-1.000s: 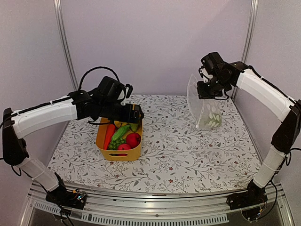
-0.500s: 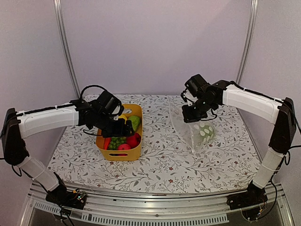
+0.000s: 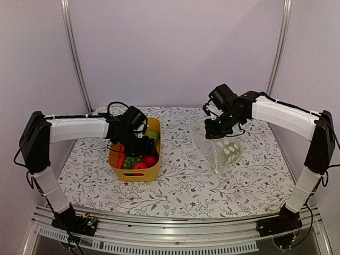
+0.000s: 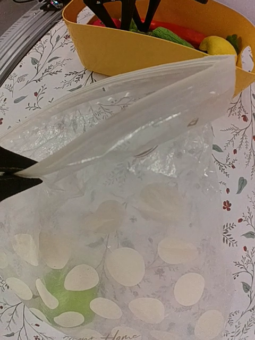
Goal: Place the food in the zip-top bag and seal the zipper
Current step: Pick up the fake vegetable from the bin, then place the fake vegetable in the zipper food storage bag, then adjust the zipper food storage bag at the center of the board, then pick up the fake vegetable from the bin.
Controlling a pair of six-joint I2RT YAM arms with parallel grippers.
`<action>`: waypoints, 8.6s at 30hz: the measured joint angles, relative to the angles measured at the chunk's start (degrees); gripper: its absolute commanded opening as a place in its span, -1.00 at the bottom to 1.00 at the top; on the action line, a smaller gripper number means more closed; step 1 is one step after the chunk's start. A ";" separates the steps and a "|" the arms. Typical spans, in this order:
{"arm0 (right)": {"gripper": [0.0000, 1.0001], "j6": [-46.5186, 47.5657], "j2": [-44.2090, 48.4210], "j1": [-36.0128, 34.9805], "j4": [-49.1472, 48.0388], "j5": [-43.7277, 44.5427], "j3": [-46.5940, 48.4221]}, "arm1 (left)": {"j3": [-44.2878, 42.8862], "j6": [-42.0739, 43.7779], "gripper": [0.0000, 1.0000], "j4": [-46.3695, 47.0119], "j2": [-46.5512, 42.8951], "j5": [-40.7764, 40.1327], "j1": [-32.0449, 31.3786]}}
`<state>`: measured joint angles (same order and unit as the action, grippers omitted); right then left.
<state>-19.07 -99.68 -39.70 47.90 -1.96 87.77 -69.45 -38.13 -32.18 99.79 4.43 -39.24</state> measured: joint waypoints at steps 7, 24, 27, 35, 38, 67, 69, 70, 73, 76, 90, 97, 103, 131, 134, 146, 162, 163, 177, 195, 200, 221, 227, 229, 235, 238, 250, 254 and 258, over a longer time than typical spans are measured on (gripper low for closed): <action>-1.00 0.00 0.26 0.00 0.00 -0.17 0.00 | -1.11 0.55 0.62 0.74 2.82 1.29 0.72; -1.00 -0.20 0.61 0.00 0.68 -0.33 0.33 | -2.97 2.67 0.01 2.56 6.03 5.73 3.52; -1.00 -0.20 0.61 0.00 0.98 -0.31 0.87 | -3.28 2.84 -0.11 2.43 6.03 5.88 3.54; -1.00 -0.11 0.63 -0.02 1.44 -0.28 1.09 | -3.58 3.34 -0.32 2.05 5.42 6.08 3.56; -1.00 0.02 0.63 -0.02 1.55 -0.26 1.09 | -3.58 3.91 -0.33 1.03 3.56 5.62 3.58; -1.00 0.00 0.61 -0.04 2.49 -2.69 8.44 | -16.26 7.96 -0.53 13.86 -10.51 4.63 -5.35; -1.00 -0.02 0.61 -0.04 2.60 -2.93 9.25 | -17.49 8.04 -0.55 15.28 -9.27 5.31 -6.38; -1.00 -0.11 0.59 -0.04 2.62 -3.02 9.60 | -17.99 8.02 -0.55 15.80 -8.61 5.51 -6.80; -1.00 -0.63 0.50 -0.04 2.60 -3.39 10.56 | -18.78 7.65 -0.58 17.64 -6.32 5.51 -7.98; -1.00 -1.29 0.46 -0.04 2.56 -4.24 10.75 | -18.80 7.04 -0.58 18.32 -4.31 5.49 -8.83; -1.00 -3.34 -0.20 -0.04 2.19 -6.99 11.28 | -22.12 5.90 -0.63 15.63 0.09 -0.96 -10.58; -1.00 -5.16 -0.20 -0.04 2.01 -9.22 12.48 | -27.17 4.35 -0.58 9.60 7.17 -7.80 -10.60; -1.00 -6.54 -0.20 0.02 1.73 -10.91 12.79 | -32.63 3.82 0.07 7.19 12.48 -8.94 -10.64; -1.00 -10.40 2.12 4.35 -2.78 -14.60 6.80 | -24.30 3.15 0.10 3.06 -0.96 -11.67 -12.61; -1.00 -10.51 2.12 4.35 -3.13 -14.97 6.67 | -24.85 2.73 0.09 2.67 1.88 -9.81 -12.61; -1.00 -10.29 2.12 4.11 -3.34 -14.86 6.23 | -28.35 1.36 -0.90 2.67 7.08 -7.89 -12.59; -1.00 -6.56 1.16 2.16 8.35 -1.11 17.86 | -32.87 3.87 -1.00 6.86 6.64 -13.18 -12.76; -1.00 -6.51 1.16 2.14 8.79 -0.48 17.86 | -32.87 4.07 -1.00 7.26 6.43 -13.03 -12.76; -1.00 -3.41 2.99 9.97 13.05 5.60 20.65 | -48.15 7.72 -0.10 8.66 15.12 -6.36 -14.49; -1.00 -0.44 3.74 3.58 4.68 -1.68 4.59 | -10.58 6.95 0.49 6.97 -9.38 -12.87 -11.41; -1.00 -1.03 3.74 2.10 2.54 -4.44 2.21 | -2.97 5.92 0.50 3.48 -12.68 -13.49 -6.16; -1.00 -2.32 3.69 0.22 0.48 -9.18 1.44 | 5.99 3.34 0.75 -11.41 -13.31 -3.72 -4.87; -1.00 -1.90 3.32 0.22 0.48 -9.35 1.46 | 6.75 1.95 0.76 -9.75 -8.24 -2.05 -4.83; -1.00 -1.79 2.91 0.22 0.48 -9.40 1.53 | 6.73 1.84 0.74 -8.85 -6.80 -1.97 -4.79; -1.00 -1.42 2.23 0.22 0.50 -9.38 1.53 | 4.90 2.01 0.47 -8.52 -1.66 -1.36 -4.79; -1.00 -1.42 2.21 0.22 0.50 -9.40 1.57 | 2.86 2.80 0.29 -9.29 0.22 -1.05 -4.79; -1.00 -0.39 2.10 0.72 4.09 -8.28 8.24 | -10.01 5.79 0.06 -14.67 -0.98 -7.69 -4.79; -1.00 -0.37 2.10 0.76 4.72 -8.00 8.61 | -13.84 7.04 0.05 -15.23 -3.69 -10.08 -4.79; -1.00 -0.42 2.10 0.76 4.87 -8.02 8.63 | -16.11 8.02 0.02 -13.90 -6.16 -11.08 -4.81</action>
<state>-19.49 -97.58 -38.94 52.77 -9.98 96.40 -85.56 -30.11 -46.09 93.62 -6.66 -44.05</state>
